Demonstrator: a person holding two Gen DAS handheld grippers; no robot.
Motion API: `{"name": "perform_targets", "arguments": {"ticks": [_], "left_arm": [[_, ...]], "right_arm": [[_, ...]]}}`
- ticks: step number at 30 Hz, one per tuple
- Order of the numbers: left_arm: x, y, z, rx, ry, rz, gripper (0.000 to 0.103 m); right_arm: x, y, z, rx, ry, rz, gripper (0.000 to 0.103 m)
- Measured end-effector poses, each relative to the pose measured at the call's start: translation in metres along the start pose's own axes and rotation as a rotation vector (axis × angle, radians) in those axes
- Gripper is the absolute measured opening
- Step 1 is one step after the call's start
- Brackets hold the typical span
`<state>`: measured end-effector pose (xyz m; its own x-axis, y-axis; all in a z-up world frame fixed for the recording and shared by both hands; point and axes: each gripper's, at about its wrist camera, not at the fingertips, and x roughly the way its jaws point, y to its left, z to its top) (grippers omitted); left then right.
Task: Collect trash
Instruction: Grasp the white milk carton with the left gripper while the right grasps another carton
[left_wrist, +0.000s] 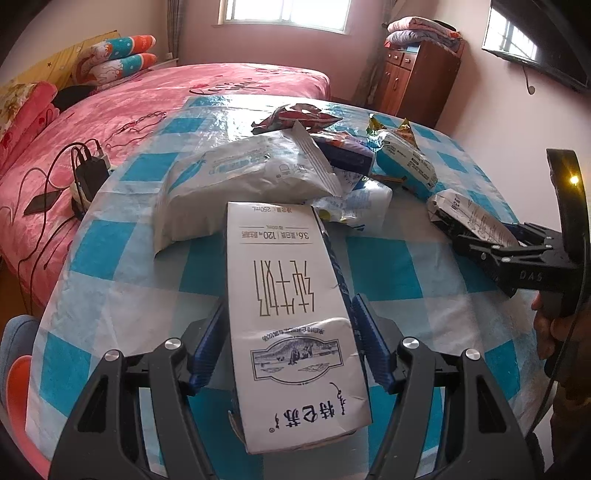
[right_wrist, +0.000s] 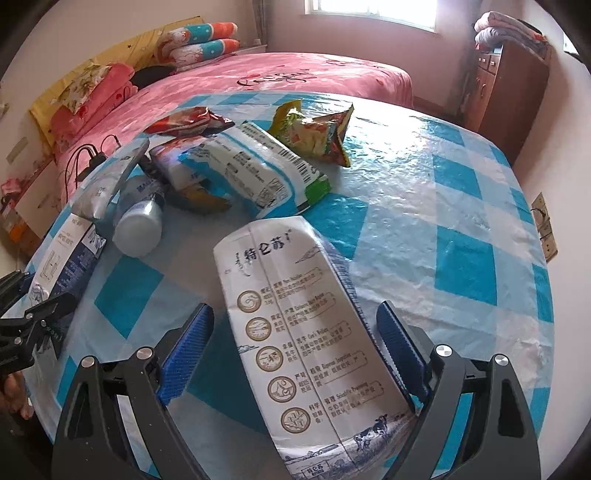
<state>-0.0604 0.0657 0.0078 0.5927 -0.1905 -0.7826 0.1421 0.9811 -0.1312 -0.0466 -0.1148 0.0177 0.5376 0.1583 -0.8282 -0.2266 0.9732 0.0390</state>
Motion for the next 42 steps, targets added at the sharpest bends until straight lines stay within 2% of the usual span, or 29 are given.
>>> {"name": "perform_targets", "arguments": {"ticks": [1,5,7,15,24,42], "left_arm": [[-0.001,0.001,-0.001,-0.004,-0.002,-0.003,0.067],[-0.003,0.006,-0.003,-0.013,-0.008,-0.011,0.067],[-0.004,0.007,-0.004,-0.015,-0.009,-0.015,0.067],[-0.012,0.017,-0.01,-0.035,-0.023,-0.032,0.067],[-0.024,0.031,-0.018,-0.071,-0.044,-0.069,0.067],[-0.063,0.07,-0.042,-0.138,-0.098,-0.039,0.067]], "right_arm": [[0.0,0.003,-0.001,-0.001,-0.003,-0.007,0.088],[-0.003,0.008,-0.003,0.005,-0.018,-0.046,0.065],[-0.005,0.008,-0.002,0.027,-0.018,-0.044,0.06],[-0.008,0.019,-0.007,0.052,-0.041,-0.041,0.06],[-0.026,0.04,-0.012,0.076,-0.111,-0.028,0.06],[-0.045,0.11,-0.01,0.041,-0.143,0.072,0.06]]}}
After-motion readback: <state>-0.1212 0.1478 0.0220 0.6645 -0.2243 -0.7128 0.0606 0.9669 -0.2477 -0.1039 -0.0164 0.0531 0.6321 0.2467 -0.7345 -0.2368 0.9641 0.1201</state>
